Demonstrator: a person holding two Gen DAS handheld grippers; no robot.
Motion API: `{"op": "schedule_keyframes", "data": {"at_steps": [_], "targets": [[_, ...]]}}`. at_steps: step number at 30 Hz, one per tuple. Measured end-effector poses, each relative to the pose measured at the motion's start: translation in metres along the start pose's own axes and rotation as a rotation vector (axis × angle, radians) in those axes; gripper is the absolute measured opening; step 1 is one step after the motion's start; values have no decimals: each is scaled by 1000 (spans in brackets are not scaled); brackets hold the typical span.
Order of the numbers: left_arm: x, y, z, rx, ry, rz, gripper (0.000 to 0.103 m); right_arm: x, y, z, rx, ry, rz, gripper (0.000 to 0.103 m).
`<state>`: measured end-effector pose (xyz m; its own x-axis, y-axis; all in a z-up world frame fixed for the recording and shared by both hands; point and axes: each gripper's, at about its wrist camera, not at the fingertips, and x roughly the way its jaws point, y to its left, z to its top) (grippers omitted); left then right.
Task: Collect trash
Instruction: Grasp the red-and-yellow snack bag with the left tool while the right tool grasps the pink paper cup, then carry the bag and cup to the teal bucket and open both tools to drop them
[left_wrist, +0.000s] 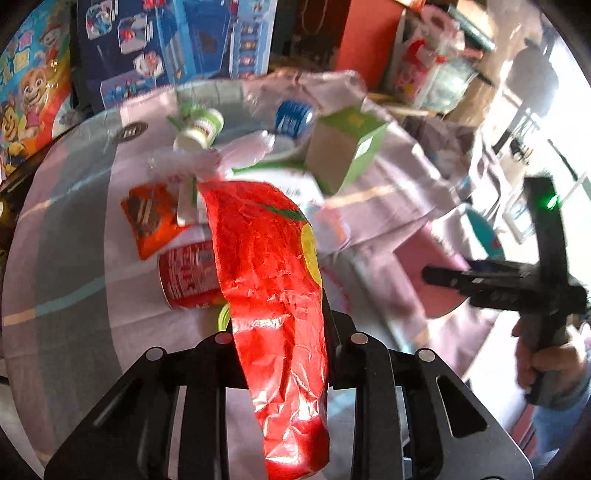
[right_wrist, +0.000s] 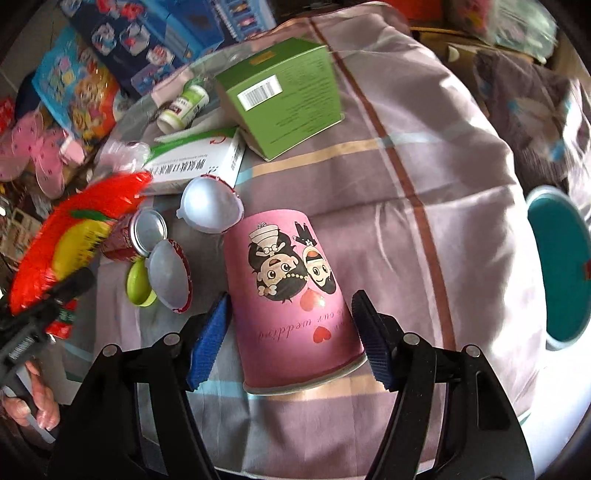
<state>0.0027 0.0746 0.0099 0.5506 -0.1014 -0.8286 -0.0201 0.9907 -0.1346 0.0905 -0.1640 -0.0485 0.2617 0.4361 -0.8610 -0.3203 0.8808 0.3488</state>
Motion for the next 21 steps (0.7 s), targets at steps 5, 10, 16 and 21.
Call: {"op": "schedule_keyframes", "data": {"at_steps": [5, 10, 16, 21], "targets": [[-14, -23, 13, 30, -37, -28, 26, -20, -18, -3, 51, -54, 22, 64], [-11, -57, 17, 87, -45, -75, 26, -41, -40, -7, 107, -96, 42, 64], [1, -98, 30, 143, -31, -169, 26, -74, -77, -9, 188, -171, 47, 64], [25, -143, 44, 201, 8, -257, 26, -106, -117, -5, 260, -246, 14, 64]]}}
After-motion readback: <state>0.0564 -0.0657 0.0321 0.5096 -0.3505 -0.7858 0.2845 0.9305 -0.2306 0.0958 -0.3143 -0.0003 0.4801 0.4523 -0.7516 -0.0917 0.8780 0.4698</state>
